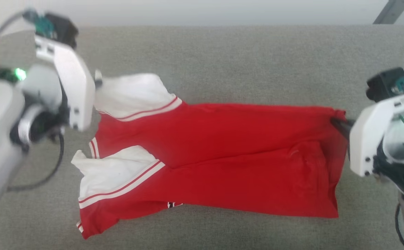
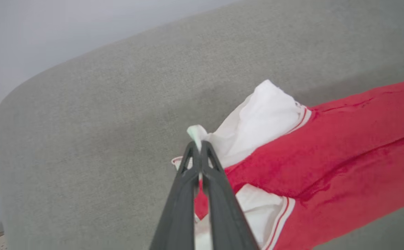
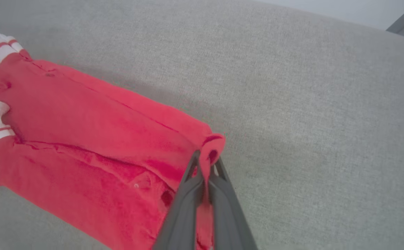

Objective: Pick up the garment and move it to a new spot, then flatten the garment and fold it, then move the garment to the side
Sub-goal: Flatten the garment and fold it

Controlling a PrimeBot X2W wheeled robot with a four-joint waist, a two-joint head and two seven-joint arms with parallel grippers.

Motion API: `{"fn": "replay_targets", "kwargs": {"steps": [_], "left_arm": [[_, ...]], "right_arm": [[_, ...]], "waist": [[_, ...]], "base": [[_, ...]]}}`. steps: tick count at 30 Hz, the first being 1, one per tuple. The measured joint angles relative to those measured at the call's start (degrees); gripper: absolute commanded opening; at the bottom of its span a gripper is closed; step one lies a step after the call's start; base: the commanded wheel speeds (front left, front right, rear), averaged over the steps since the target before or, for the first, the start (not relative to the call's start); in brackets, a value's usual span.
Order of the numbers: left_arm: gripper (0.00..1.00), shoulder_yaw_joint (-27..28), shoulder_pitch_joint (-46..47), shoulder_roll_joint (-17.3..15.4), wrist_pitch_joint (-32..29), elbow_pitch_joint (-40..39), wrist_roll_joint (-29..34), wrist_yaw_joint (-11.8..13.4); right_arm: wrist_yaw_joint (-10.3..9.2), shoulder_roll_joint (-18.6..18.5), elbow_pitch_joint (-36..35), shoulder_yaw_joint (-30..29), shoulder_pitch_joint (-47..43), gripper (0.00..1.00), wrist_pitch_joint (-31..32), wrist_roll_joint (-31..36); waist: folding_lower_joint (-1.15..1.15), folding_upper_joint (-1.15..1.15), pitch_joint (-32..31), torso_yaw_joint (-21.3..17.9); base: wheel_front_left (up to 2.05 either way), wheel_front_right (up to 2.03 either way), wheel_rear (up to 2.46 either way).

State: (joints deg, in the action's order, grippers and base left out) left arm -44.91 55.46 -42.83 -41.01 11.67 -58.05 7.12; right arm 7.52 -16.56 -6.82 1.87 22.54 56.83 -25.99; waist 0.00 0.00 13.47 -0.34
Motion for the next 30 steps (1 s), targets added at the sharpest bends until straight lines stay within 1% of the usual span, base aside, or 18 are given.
{"fn": "replay_targets", "kwargs": {"steps": [6,8,11,12,15,17,19,20,21,22,23,24,25,26,27,30], "left_arm": [[0.0,0.94,-10.17,-7.64,-1.35,-17.2,-1.96,9.51],[0.0,1.08,-13.96,-9.5,-1.31,-21.65,-2.78,12.16],[0.0,1.25,-19.03,-11.58,-0.46,-25.51,-3.74,15.21],[0.0,1.18,-20.47,-11.98,-0.29,-26.17,-4.28,15.77],[0.0,0.77,-23.09,-12.02,0.71,-26.52,-5.57,16.11],[0.0,0.21,-25.14,-11.36,1.35,-25.81,-6.37,15.94],[0.0,-0.13,-26.42,-9.72,2.34,-23.6,-7.31,15.19],[0.0,-0.34,-27.04,-8.94,3.1,-22.16,-7.53,14.49],[0.12,-0.75,-27.26,-8.42,3.91,-20.47,-7.43,13.51],[0.17,-0.54,-27.45,-7.55,4.67,-18.61,-7.65,13.21],[0.33,-0.45,-27.63,-6.79,5.34,-16.85,-8.43,12.59],[0.8,-0.62,-27.76,-6.31,6.21,-15.43,-8.36,11.6],[0.96,-0.51,-27.91,-5.68,7.22,-14.02,-8.35,10.99],[1.0,-0.35,-27.97,-5.1,7.91,-12.91,-8.5,10.33],[1.0,-0.32,-28.11,-4.85,8.65,-12.04,-8.48,9.51],[1.0,0.29,-28.7,-4.19,11.44,-10.18,-8.46,8.37]], "right_arm": [[0.0,-0.74,-3.74,-2.16,-6.15,0.0,2.89,-1.24],[0.0,-0.94,-3.9,-2.91,-8.05,0.0,3.3,-1.43],[0.0,-0.74,-3.6,-4.16,-10.32,0.0,3.7,-1.47],[0.0,-0.42,-3.14,-4.47,-10.88,0.0,3.72,-1.47],[0.0,0.13,-1.7,-4.41,-11.46,0.0,3.71,-1.46],[0.0,0.49,0.26,-4.53,-11.71,0.0,3.61,-1.45],[-0.01,0.9,2.26,-4.16,-11.68,0.0,3.18,-1.43],[-0.01,1.21,3.42,-3.98,-11.56,0.14,2.98,-1.16],[-0.01,1.57,4.26,-3.8,-11.43,0.3,2.46,-1.25],[-0.01,1.98,5.15,-3.56,-11.12,0.39,2.11,-1.32],[-0.01,2.14,5.91,-3.31,-10.76,0.53,1.78,-1.3],[-0.01,2.08,6.61,-3.0,-10.44,1.0,1.43,-1.21],[-0.02,2.07,7.08,-2.66,-10.26,1.0,1.04,-1.22],[-0.01,2.14,7.37,-2.4,-10.22,1.0,0.62,-1.23],[-0.02,2.15,7.58,-2.23,-10.22,1.0,0.56,-1.26],[-0.02,2.09,7.36,-2.36,-10.28,1.0,-0.52,-1.93]], "waist": [[0.0,0.0,-0.28,0.55],[0.0,0.0,-0.28,0.7],[0.0,0.0,-0.29,0.83],[0.0,0.0,-0.29,0.87],[0.0,0.0,-0.36,0.95],[0.0,0.0,-0.46,1.0],[0.0,0.0,-0.61,1.07],[0.0,0.0,-0.7,1.06],[0.0,0.0,-0.84,1.07],[0.0,0.0,-1.02,1.08],[0.0,0.0,-1.22,1.08],[0.0,0.0,-1.47,1.06],[0.0,0.0,-1.73,1.03],[0.0,0.0,-2.04,1.01],[0.0,0.0,-2.36,0.98],[0.0,0.0,-3.34,0.91]], "base": [[0.0,0.0,0.0],[0.0,0.0,0.0],[0.0,0.0,0.0],[0.0,0.0,0.0],[0.0,0.0,0.0],[0.0,0.0,0.0],[0.0,0.0,0.0],[0.0,0.0,0.0],[0.0,0.0,0.0],[0.0,0.0,0.0],[0.0,0.0,0.0],[0.0,0.0,0.0],[0.0,0.0,0.0],[0.0,0.0,0.0],[0.0,0.0,0.0],[0.0,0.0,0.0]]}}
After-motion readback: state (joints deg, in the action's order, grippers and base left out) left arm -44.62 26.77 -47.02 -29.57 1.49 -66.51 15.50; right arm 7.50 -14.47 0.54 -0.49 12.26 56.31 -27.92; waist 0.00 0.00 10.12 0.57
